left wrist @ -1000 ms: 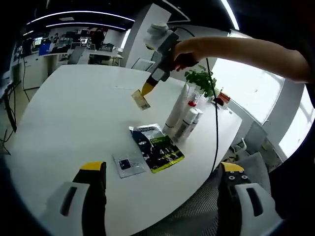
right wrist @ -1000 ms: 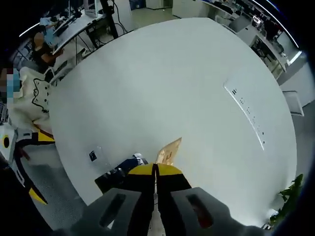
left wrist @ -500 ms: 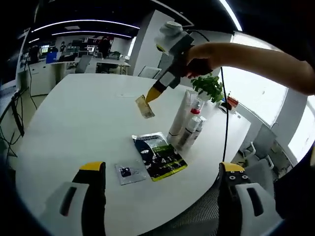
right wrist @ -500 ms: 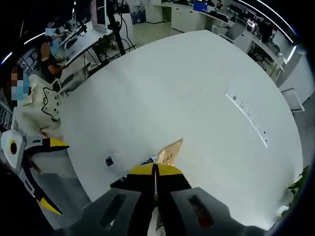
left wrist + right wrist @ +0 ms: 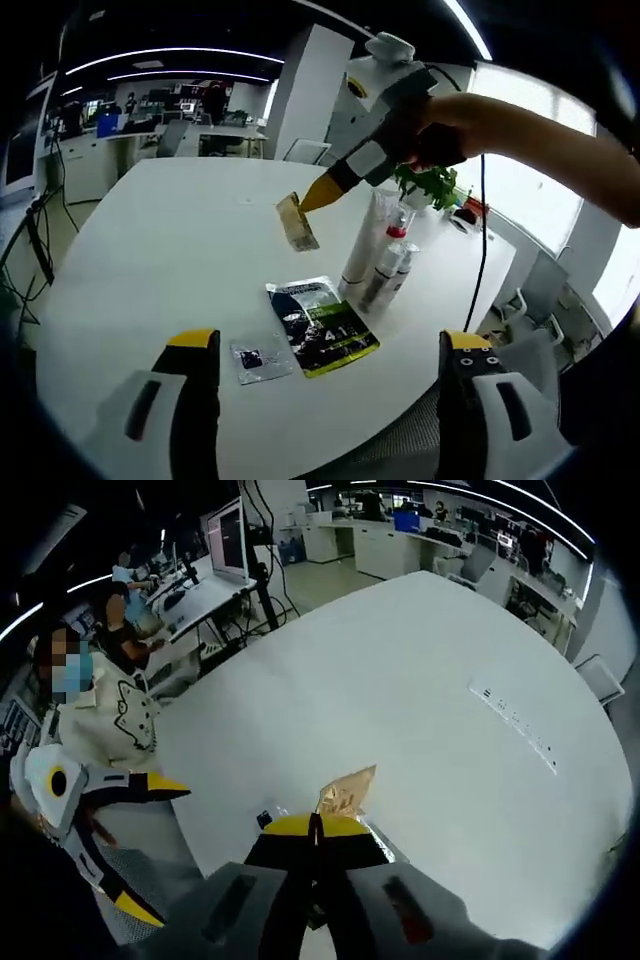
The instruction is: Arrange the skincare products in the storage area until every visible bottle or jar stands upright without overlapping.
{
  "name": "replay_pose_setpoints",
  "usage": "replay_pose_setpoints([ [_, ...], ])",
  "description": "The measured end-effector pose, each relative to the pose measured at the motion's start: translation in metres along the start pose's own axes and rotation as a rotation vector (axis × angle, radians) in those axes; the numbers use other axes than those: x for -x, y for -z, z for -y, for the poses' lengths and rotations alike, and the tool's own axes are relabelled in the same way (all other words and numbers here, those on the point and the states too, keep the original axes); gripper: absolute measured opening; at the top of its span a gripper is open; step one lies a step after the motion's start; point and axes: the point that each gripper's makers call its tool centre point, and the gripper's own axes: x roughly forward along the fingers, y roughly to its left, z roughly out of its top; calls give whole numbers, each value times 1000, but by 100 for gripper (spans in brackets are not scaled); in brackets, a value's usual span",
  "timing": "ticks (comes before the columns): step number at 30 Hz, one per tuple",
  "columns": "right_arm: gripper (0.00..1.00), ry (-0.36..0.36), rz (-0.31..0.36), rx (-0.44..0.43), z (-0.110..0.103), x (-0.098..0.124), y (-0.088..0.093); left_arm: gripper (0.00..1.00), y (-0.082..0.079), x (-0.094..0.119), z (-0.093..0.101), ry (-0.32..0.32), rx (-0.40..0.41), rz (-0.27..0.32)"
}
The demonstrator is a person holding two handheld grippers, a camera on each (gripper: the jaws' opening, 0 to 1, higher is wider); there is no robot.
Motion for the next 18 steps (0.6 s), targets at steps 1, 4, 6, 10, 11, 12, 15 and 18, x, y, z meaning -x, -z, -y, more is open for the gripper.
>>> replay_pose_setpoints([
  [1, 1, -12, 15, -13, -3, 2, 0, 87, -1, 1, 2, 3, -5, 3],
  [4, 1, -38, 47, -24, -14, 8, 3, 86, -1, 0, 5, 1, -15, -1],
  [6, 1, -41, 57, -24, -19, 11, 5, 86, -1, 0, 3, -2, -18, -2],
  [10, 1, -61, 114, -52, -30, 19, 2, 83, -4, -2, 5, -6, -20, 3],
  [11, 1, -67, 127, -57, -36, 22, 1, 83, -6, -3, 6, -6, -23, 6],
  [12, 1, -68, 135, -56, -39, 24, 1, 81, -8, -4, 6, -8, -24, 8],
  [15, 1, -80, 169, -70, -50, 27, 0, 78, -14, -6, 6, -17, -25, 25],
  [18, 1, -90, 203, -83, -56, 30, -1, 73, -20, -9, 3, -28, -30, 37],
])
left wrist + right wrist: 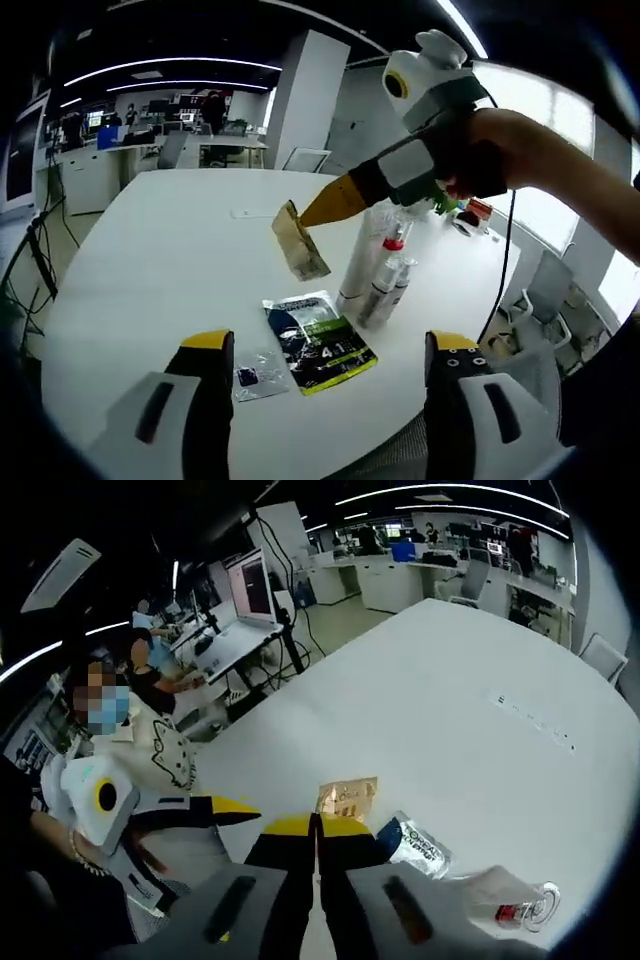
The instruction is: Arrange the skincare products in the storage area until every visible bottle or jar stands upright without overlapping.
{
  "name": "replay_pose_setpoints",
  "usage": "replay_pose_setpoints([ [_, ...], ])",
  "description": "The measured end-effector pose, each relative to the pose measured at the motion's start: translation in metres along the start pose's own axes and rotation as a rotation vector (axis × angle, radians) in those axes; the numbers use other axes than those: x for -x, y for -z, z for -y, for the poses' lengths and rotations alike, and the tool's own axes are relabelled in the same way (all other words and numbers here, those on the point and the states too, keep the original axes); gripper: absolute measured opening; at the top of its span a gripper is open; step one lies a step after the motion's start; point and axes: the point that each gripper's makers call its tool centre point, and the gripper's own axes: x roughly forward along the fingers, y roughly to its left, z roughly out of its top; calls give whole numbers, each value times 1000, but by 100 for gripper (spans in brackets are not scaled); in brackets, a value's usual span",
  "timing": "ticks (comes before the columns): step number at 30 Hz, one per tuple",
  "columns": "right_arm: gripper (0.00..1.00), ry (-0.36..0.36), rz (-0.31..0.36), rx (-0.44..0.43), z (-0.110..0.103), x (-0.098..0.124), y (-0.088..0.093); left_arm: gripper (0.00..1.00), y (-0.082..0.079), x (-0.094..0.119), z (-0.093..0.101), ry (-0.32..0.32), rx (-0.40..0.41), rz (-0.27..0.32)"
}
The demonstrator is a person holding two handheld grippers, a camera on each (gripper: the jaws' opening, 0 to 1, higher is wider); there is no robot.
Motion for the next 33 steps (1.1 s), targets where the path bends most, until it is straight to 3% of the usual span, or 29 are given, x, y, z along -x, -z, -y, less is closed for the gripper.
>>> replay_pose_setpoints([
  [6, 1, -7, 52, -22, -12, 3, 0, 64, -12, -3, 1, -14, 4, 25],
  [15, 1, -22, 124, -62, -32, 0, -1, 46, -17, -7, -5, -65, 2, 40],
  [29, 1, -13, 148, -56, -38, -10, 3, 20, -20, -7, -12, -95, 33, 54],
  [33, 1, -11, 154, -57, -40, -9, 3, 18, -21, -7, -13, -106, 39, 55],
])
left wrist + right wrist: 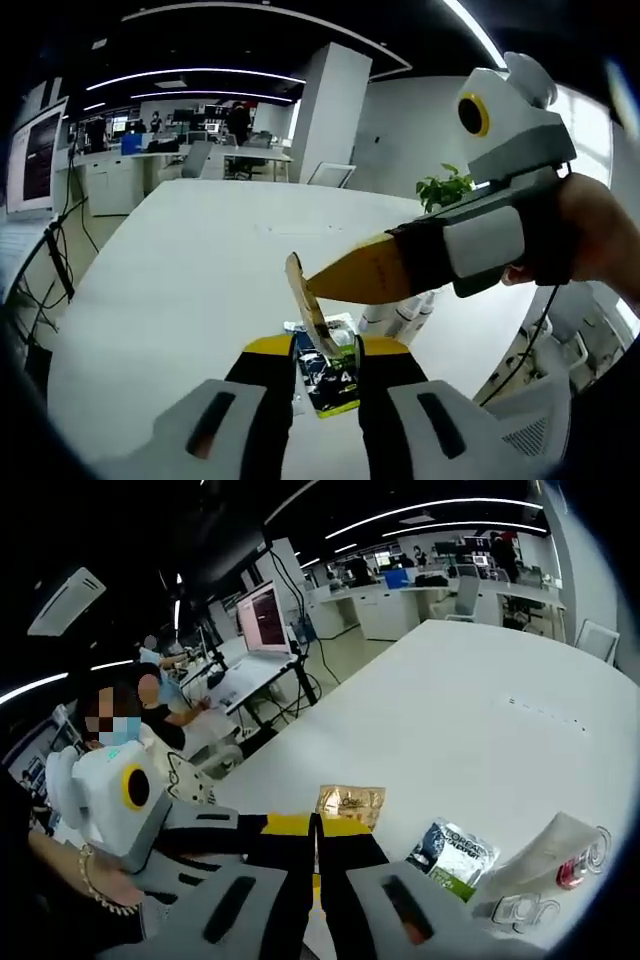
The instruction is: Arrange the skincare products in the storage area until every visible bottle or jar stands upright without overlapping.
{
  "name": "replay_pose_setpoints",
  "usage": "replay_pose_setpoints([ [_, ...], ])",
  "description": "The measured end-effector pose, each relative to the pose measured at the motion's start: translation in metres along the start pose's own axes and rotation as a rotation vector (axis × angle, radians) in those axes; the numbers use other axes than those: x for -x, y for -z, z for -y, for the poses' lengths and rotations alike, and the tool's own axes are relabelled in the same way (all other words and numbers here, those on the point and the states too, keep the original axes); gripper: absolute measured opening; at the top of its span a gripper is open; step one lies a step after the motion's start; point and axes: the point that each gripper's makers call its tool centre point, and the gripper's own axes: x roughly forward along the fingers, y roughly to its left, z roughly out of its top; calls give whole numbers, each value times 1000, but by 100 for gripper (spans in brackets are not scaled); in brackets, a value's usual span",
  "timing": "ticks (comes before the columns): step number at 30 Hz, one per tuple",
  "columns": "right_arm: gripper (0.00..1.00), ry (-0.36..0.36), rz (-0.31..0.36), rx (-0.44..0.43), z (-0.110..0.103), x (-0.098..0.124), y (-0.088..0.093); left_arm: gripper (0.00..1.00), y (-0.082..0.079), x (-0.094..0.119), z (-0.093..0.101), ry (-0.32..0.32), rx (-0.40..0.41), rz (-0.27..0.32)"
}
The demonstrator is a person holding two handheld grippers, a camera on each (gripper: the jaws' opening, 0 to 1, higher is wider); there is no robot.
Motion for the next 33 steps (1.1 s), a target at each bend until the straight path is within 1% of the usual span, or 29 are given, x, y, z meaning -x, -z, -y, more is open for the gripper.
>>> replay_pose_setpoints([
  [4, 1, 0, -1, -1, -2, 0, 1, 14, -1, -1, 0, 4, 12, 2],
  [12, 1, -9, 6, 2, -12, 2, 3, 1, -2, 2, -2, -1, 22, 13],
  [19, 1, -22, 28, 20, -17, 2, 1, 0, -3, 7, -9, -23, 44, 38],
  [21, 1, -24, 27, 19, -16, 1, 1, 0, -2, 6, -10, -15, 57, 33],
  [25, 1, -33, 29, 58, -17, 1, 3, 0, 0, 7, -13, -6, 84, 25],
  [26, 2, -34, 27, 60, -16, 1, 3, 0, 0, 7, -13, -5, 89, 23],
  [27, 5, -35, 27, 60, -16, 2, 4, 0, 1, 7, -12, 1, 87, 23],
  [28, 8, -33, 46, 74, -13, 4, 2, 0, 1, 7, -10, 9, 91, 21],
  [29, 11, -34, 52, 78, -13, 6, 3, 0, 1, 8, -9, 18, 90, 17],
  [30, 14, -30, 53, 71, -10, 6, 4, 0, 1, 8, -10, 21, 90, 16],
  [33, 18, -32, 75, 62, -4, 10, 6, 0, 2, 9, -13, 47, 88, 5],
])
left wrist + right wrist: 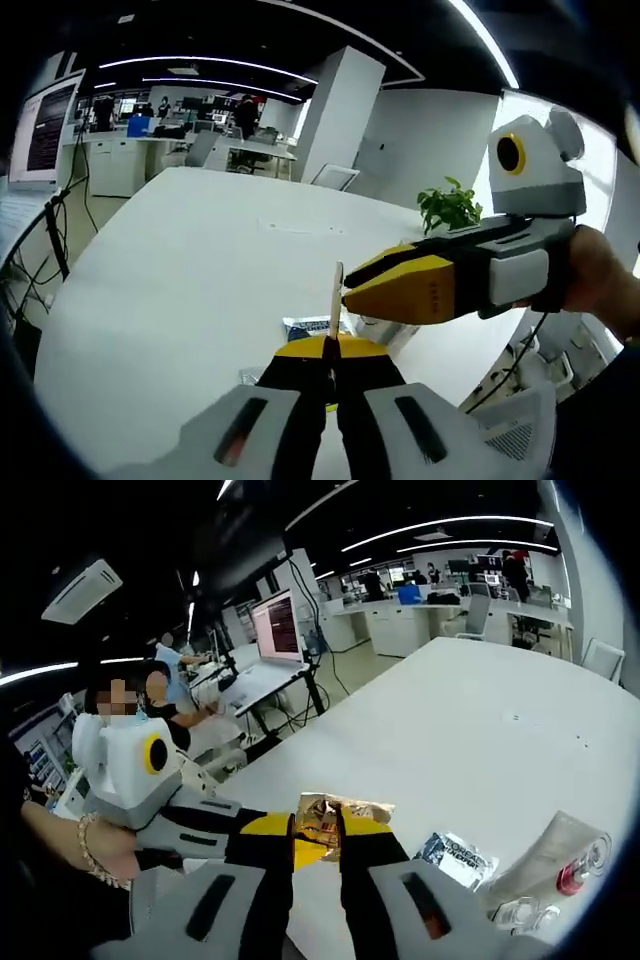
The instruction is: Arrange the skincare products in the storage area until every visible bottle or jar stands upright without overlapping.
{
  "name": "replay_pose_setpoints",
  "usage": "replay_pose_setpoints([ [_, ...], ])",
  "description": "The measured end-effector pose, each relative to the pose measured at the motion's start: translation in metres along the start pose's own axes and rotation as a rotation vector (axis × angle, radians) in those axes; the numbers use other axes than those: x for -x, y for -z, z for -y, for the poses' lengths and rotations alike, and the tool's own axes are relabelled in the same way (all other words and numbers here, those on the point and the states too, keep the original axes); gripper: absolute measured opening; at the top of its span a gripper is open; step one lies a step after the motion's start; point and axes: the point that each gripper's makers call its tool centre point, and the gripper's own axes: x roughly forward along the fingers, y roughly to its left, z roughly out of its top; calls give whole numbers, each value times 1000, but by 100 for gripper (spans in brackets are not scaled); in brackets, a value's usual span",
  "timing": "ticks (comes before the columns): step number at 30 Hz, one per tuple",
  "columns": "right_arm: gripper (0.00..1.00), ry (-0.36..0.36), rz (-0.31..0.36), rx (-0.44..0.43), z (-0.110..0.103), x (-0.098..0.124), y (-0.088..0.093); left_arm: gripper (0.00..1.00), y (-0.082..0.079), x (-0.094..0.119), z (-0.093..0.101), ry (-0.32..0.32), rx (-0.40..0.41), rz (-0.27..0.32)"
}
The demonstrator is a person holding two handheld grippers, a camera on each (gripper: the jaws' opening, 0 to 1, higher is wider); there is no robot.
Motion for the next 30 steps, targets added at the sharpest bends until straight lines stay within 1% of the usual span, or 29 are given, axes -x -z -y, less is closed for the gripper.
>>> replay_pose_setpoints([
  [3, 22, 12, 8, -2, 10, 6, 2, 0, 0, 1, 2, 31, 18, -5],
  [4, 24, 19, 10, -3, 17, 7, 2, 0, 0, 2, 1, 36, 15, -4],
  [6, 26, 29, 7, -21, 24, 9, 3, 0, 3, 1, 0, 40, -6, -12],
  [7, 27, 31, 6, -23, 26, 10, 4, 0, 4, 1, -3, 40, -1, -7],
  [8, 27, 35, 1, -28, 29, 11, 5, 0, 3, 1, -3, 48, 24, -2],
  [9, 27, 37, -1, -26, 30, 12, 4, 0, 4, 0, -3, 54, 46, -4],
  [10, 28, 40, 5, -25, 34, 13, 3, 0, 5, 0, -4, 54, 50, -14],
  [12, 29, 38, 26, -35, 36, 15, -1, 0, 6, -1, -4, 66, 30, -21],
  [16, 29, 18, 20, -7, 37, 17, 1, 0, -1, 0, 6, 119, 75, -6],
  [18, 30, 15, 18, -9, 41, 17, 2, 0, -4, 2, 9, 143, 81, -4],
  [20, 30, 13, 15, -13, 45, 16, 2, 0, -7, 4, 10, 153, 77, -3],
  [21, 30, 6, 7, -13, 45, 15, 3, 0, -9, 5, 12, 173, 75, 5],
  [22, 29, -2, -2, -8, 44, 14, 4, 0, -11, 6, 13, 190, 103, 14],
  [23, 29, -8, -8, -4, 44, 13, 5, 0, -14, 7, 13, 193, 143, 28],
  [26, 29, -15, -13, 3, 44, 10, 3, 0, -15, 12, 10, 190, 147, 34],
  [28, 28, -31, -13, 6, 41, 8, 1, 0, -16, 16, 10, 217, 202, 43],
  [29, 28, -39, -10, 6, 40, 7, 0, 0, -18, 18, 12, 233, 210, 56],
  [30, 28, -52, -10, 6, 38, 5, -2, 0, -20, 20, 11, 231, 238, 68],
])
